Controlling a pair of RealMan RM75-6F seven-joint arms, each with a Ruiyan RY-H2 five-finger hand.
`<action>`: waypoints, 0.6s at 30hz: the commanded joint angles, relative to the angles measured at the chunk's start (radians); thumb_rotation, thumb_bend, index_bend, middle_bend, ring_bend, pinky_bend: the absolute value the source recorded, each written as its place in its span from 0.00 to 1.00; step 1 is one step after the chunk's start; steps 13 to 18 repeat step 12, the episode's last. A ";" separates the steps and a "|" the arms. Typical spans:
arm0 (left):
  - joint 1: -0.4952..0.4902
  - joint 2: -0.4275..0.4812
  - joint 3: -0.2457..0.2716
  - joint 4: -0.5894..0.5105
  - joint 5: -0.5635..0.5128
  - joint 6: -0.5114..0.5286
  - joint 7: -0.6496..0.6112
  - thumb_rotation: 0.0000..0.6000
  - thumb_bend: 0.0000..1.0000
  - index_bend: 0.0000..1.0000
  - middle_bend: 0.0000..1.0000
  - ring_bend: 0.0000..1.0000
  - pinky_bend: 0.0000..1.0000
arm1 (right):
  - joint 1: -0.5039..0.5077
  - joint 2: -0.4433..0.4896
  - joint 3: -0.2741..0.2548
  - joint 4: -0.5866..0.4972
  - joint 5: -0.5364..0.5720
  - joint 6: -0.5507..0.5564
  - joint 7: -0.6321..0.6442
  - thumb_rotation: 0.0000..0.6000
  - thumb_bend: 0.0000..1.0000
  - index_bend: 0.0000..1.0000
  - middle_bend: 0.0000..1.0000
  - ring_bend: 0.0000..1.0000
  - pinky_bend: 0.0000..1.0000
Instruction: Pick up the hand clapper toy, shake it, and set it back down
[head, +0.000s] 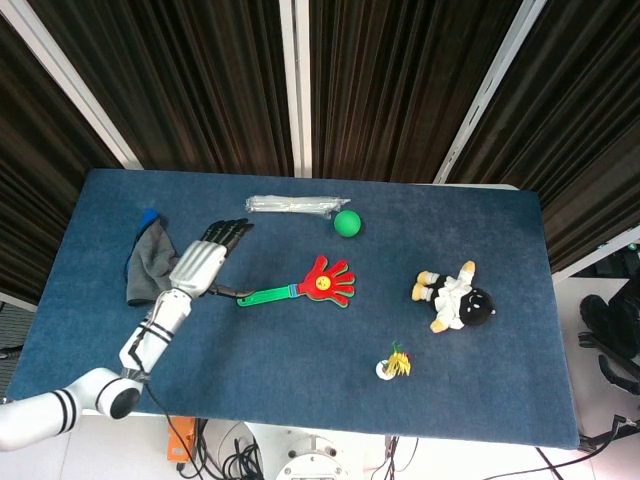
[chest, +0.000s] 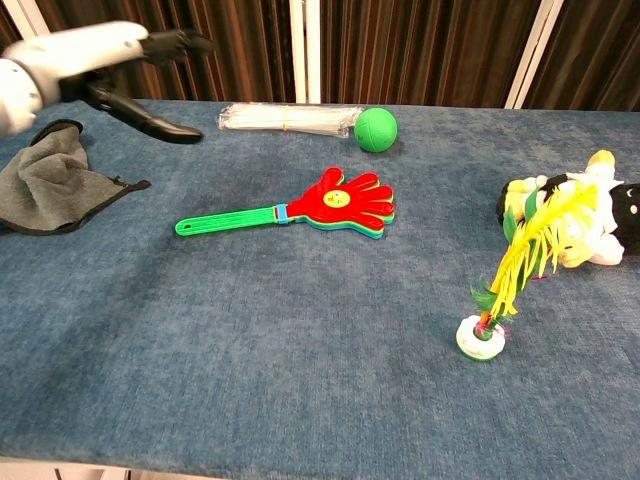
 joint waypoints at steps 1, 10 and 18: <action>0.116 0.089 0.079 0.007 0.167 0.218 -0.003 0.67 0.13 0.00 0.00 0.00 0.00 | -0.009 0.003 0.000 -0.011 -0.007 0.022 -0.006 1.00 0.27 0.00 0.00 0.00 0.00; 0.406 0.221 0.255 0.146 0.310 0.572 0.005 0.55 0.19 0.00 0.00 0.00 0.00 | -0.029 0.001 -0.017 -0.037 -0.020 0.047 -0.032 1.00 0.27 0.00 0.00 0.00 0.00; 0.457 0.230 0.269 0.158 0.302 0.615 0.001 0.55 0.20 0.00 0.01 0.00 0.00 | -0.033 -0.004 -0.019 -0.039 -0.019 0.053 -0.046 1.00 0.27 0.00 0.00 0.00 0.00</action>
